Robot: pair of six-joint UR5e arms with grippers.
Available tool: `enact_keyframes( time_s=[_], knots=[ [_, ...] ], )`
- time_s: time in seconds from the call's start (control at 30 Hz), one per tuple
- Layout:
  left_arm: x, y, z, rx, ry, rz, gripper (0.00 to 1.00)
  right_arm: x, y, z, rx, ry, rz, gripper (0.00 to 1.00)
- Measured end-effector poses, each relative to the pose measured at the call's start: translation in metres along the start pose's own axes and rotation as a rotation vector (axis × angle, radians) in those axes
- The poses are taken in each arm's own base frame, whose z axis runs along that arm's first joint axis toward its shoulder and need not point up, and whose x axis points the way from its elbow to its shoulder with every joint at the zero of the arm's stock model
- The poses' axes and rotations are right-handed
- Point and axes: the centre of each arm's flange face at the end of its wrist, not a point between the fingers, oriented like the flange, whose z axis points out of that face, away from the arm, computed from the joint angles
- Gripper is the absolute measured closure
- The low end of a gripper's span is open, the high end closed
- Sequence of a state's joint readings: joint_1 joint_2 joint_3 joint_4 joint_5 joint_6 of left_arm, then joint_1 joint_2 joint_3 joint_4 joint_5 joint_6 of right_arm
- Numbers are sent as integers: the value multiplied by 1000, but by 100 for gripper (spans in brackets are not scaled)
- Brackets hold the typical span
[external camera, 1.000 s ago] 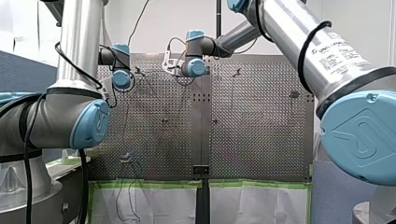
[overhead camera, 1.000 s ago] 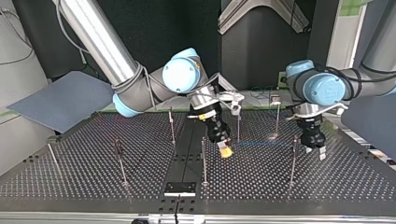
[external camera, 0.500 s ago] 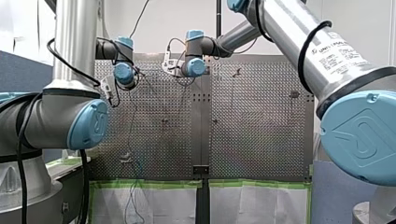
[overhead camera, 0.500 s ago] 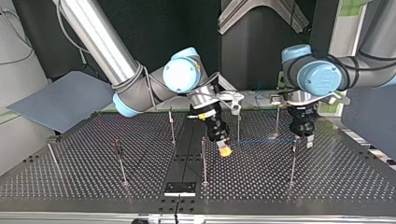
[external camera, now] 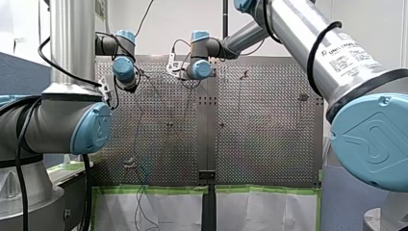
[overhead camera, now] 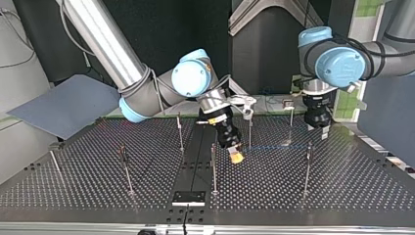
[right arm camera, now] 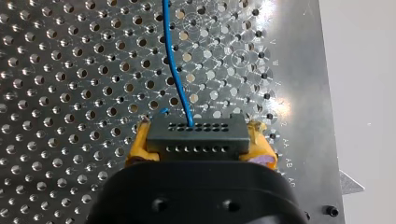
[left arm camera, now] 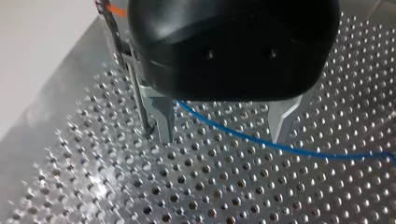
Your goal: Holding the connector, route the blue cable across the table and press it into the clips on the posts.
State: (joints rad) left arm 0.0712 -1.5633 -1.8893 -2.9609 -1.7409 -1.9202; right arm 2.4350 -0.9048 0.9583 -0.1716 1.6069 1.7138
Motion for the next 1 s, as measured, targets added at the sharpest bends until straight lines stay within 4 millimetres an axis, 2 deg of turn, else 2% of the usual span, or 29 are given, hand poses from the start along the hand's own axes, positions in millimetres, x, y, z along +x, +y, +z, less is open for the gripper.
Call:
enact_keyframes(
  time_s=[0.3, 0.7, 0.8, 1.0],
  knots=[
    [-21, -12, -29, 63, -22, -6, 0, 0, 2, -1, -11, -8, -1, 100],
    [-51, -37, -72, 177, -75, 44, 0, -1, 8, -2, -26, -23, -2, 100],
    [-51, -43, -76, 208, -73, 57, 0, -1, 8, -2, -26, -23, -2, 100],
    [-36, -53, -71, 265, -40, 109, 0, -2, 9, -1, -27, -23, -2, 100]
  ],
)
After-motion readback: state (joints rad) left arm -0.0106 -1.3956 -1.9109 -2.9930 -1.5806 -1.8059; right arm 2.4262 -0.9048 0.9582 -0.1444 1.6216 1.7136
